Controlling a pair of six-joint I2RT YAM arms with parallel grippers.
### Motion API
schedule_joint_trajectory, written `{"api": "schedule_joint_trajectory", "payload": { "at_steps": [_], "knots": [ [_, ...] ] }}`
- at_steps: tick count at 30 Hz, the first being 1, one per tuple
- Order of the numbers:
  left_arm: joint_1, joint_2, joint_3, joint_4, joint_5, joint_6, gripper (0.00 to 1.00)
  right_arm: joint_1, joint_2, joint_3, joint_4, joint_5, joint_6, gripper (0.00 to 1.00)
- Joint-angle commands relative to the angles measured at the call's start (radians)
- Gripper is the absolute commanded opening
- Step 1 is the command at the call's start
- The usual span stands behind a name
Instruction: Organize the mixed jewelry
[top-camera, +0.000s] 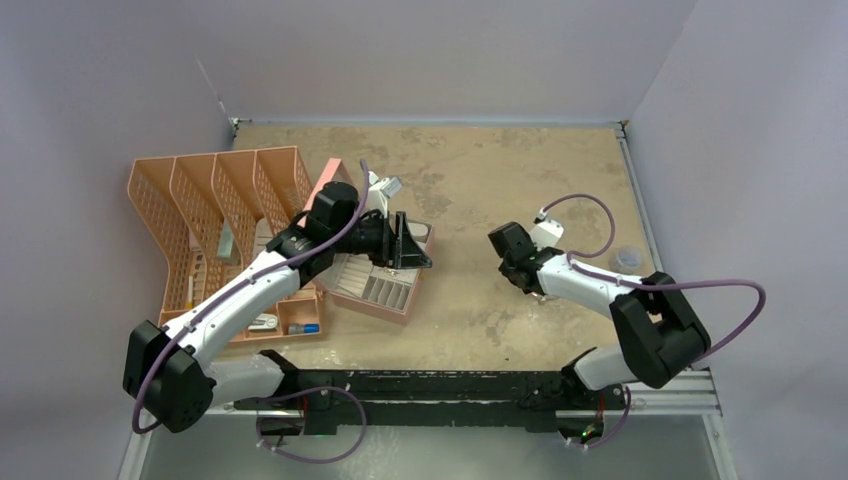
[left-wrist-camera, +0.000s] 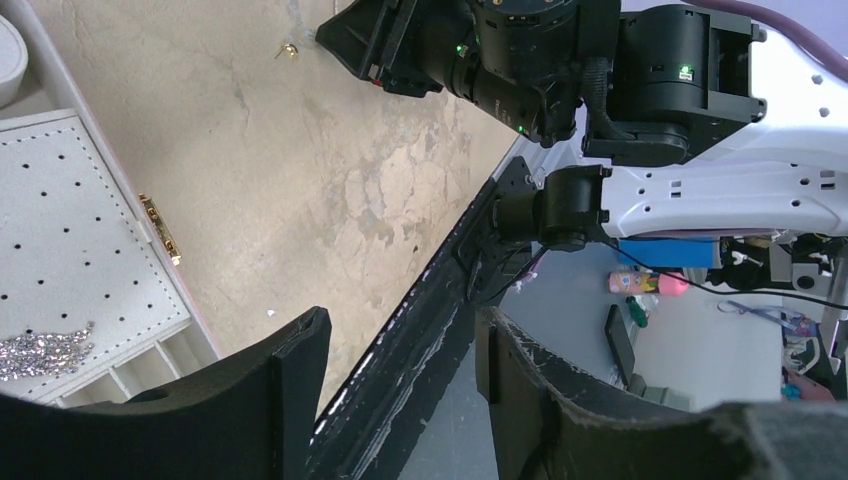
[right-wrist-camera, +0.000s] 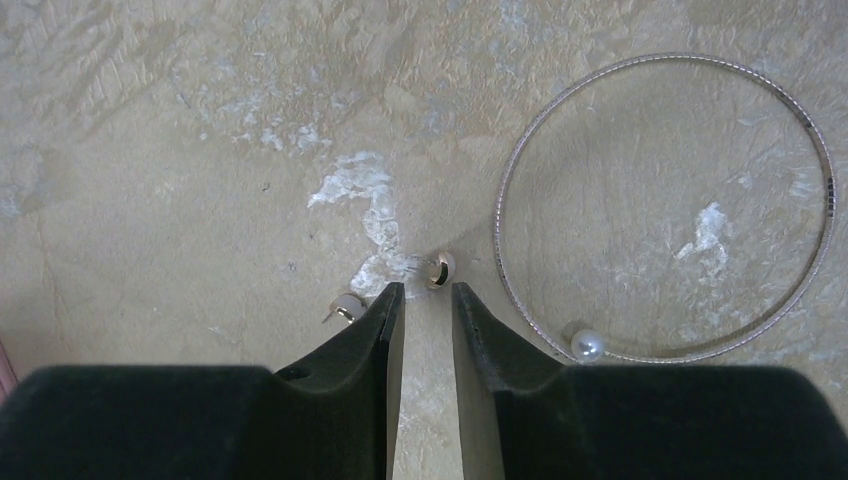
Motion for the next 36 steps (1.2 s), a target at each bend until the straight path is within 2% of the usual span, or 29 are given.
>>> {"api": "schedule_joint_trajectory", "payload": {
  "at_steps": [1, 12, 18, 26, 32, 36],
  "knots": [
    [-0.007, -0.002, -0.007, 0.046, -0.001, -0.008, 0.54, -0.004, 0.001, 0.013, 0.009, 0.049, 0.024, 0.26],
    [-0.006, 0.003, -0.011, 0.038, 0.002, -0.012, 0.54, -0.029, 0.012, 0.011, 0.032, 0.047, 0.017, 0.30],
    [-0.007, 0.011, -0.012, 0.036, 0.005, -0.014, 0.54, -0.038, 0.029, 0.019, 0.026, 0.040, 0.018, 0.25],
    [-0.009, 0.018, -0.013, 0.036, 0.007, -0.019, 0.54, -0.040, 0.039, 0.011, 0.037, 0.018, 0.012, 0.22],
    [-0.009, 0.019, -0.014, 0.034, 0.009, -0.023, 0.54, -0.044, 0.044, 0.012, 0.038, 0.014, 0.009, 0.10],
    [-0.009, 0.023, -0.013, 0.033, 0.016, -0.037, 0.54, -0.047, 0.037, 0.009, 0.043, 0.008, 0.006, 0.06]
  ]
}}
